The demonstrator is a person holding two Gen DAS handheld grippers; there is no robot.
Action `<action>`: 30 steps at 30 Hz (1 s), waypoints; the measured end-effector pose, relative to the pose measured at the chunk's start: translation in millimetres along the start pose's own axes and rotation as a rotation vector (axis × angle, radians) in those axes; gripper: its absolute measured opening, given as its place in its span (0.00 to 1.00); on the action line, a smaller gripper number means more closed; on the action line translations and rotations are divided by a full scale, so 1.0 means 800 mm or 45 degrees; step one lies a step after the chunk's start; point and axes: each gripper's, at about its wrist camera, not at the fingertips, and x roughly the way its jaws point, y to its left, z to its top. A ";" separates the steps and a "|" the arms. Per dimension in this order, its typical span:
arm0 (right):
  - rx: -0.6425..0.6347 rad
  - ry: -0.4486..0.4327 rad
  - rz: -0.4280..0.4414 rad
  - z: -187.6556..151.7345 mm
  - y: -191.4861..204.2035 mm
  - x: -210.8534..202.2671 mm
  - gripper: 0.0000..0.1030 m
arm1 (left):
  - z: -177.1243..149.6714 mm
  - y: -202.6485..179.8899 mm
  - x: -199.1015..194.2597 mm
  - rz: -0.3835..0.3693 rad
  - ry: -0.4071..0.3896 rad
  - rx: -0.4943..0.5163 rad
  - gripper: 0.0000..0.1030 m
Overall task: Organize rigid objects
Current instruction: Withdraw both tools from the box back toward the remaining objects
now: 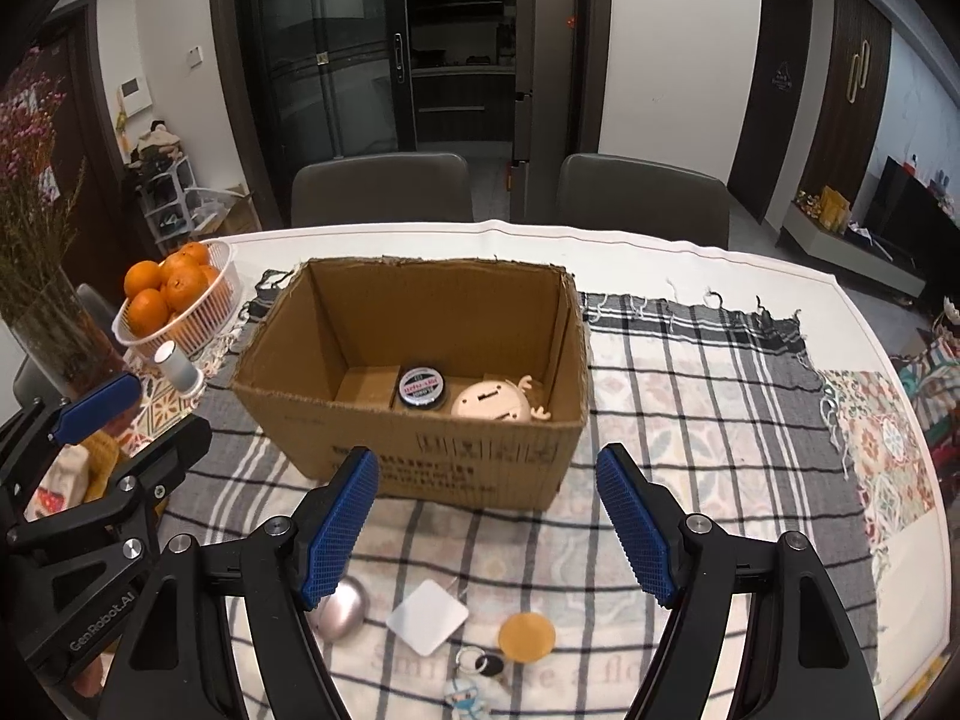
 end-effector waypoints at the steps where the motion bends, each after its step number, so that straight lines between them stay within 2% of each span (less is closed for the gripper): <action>1: 0.000 0.005 0.003 -0.003 0.000 -0.001 0.74 | -0.003 -0.001 -0.001 -0.001 0.003 -0.002 0.59; 15: 0.008 0.046 -0.014 -0.039 -0.006 -0.008 0.74 | -0.038 -0.012 -0.001 -0.038 0.105 -0.022 0.59; 30: 0.050 0.189 0.009 -0.074 -0.017 0.025 0.74 | -0.071 -0.021 0.024 -0.044 0.238 -0.009 0.59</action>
